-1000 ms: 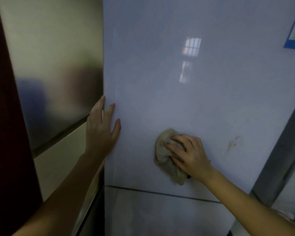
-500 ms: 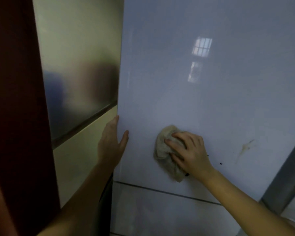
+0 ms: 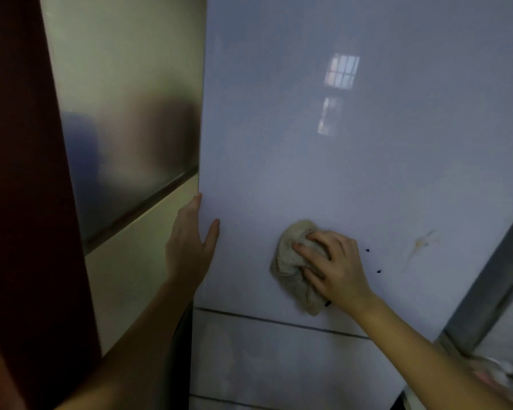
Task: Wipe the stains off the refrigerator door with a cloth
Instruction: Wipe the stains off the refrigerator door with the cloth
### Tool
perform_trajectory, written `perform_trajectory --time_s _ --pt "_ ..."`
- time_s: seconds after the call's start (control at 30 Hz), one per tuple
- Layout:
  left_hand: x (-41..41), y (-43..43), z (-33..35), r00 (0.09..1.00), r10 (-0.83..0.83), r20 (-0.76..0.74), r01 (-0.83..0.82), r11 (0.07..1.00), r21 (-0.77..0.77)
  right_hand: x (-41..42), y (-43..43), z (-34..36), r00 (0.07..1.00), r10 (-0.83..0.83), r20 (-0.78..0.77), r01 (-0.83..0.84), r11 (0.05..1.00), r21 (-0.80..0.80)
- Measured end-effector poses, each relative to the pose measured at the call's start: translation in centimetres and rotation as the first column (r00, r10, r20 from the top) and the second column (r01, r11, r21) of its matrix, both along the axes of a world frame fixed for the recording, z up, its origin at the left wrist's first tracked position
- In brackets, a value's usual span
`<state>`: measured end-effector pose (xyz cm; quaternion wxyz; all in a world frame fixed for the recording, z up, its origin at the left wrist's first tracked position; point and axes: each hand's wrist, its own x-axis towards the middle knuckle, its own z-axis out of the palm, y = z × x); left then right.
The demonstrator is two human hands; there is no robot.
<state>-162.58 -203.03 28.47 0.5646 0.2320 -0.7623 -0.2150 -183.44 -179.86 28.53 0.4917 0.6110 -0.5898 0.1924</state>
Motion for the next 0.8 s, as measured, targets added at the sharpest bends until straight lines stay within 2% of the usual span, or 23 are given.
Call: perform_trajectory --time_s 0.17,0.27,0.4,0.47,0.67,0.8 --pt "0.0 -0.1 -0.1 1.0 -0.018 0.002 0.018 1.0 0.008 -1.6 4.2 -1.4 0.996 -0.089 0.024 0.089 0.996 -0.006" --pt "0.0 -0.3 -0.4 1.0 -0.015 0.011 0.015 1.0 0.014 -2.4 6.2 0.3 0.982 -0.167 0.088 0.175 0.979 -0.1" --pt "-0.1 -0.1 -0.4 1.0 -0.01 0.02 0.01 1.0 0.012 -1.0 5.0 2.0 0.97 -0.138 0.2 0.183 0.956 -0.228" --pt "-0.2 0.0 -0.4 1.0 -0.001 0.028 0.001 1.0 0.008 -0.2 3.6 1.1 0.97 -0.111 0.216 0.158 0.964 -0.212" --pt "0.1 -0.1 -0.3 0.998 -0.017 0.052 0.016 1.0 0.014 -0.5 3.4 -3.5 0.988 -0.039 0.148 0.042 0.999 -0.019" --pt "0.5 -0.5 -0.2 0.997 -0.021 0.077 0.021 1.0 -0.002 -1.4 4.9 -0.8 0.987 -0.077 0.141 0.088 0.994 -0.071"
